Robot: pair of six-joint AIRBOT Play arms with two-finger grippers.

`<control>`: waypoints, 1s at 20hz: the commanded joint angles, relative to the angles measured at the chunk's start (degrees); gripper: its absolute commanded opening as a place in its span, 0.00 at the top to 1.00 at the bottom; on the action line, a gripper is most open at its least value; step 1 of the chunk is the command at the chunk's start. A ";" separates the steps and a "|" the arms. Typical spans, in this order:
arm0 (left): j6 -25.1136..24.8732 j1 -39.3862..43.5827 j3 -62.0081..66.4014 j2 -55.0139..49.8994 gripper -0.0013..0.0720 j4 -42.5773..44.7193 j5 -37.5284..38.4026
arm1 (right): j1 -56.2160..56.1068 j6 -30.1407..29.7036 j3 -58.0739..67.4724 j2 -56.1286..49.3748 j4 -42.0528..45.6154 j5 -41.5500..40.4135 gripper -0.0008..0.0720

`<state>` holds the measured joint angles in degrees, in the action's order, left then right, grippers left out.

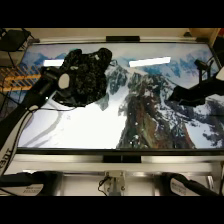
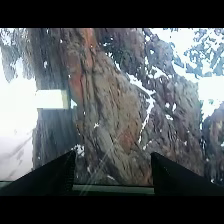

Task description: Fold the shirts.

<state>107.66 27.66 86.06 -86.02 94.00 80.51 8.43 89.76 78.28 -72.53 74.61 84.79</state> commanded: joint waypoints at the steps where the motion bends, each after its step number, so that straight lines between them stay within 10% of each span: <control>1: 0.00 -0.02 0.00 -0.04 0.00 0.02 0.00 | -0.04 0.02 -0.02 -0.04 0.00 0.00 0.18; 12: 0.00 -0.02 0.00 -0.04 0.00 0.02 0.00 | -0.04 0.13 -0.02 -0.04 -0.04 -0.17 0.18; 20: 0.00 -0.13 -0.02 -0.11 0.00 0.02 -8.87 | -0.04 1.36 -0.02 -0.04 -4.85 -15.72 0.18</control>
<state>107.68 27.55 86.06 -86.06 94.00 76.03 8.43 90.85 78.28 -72.53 71.66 75.37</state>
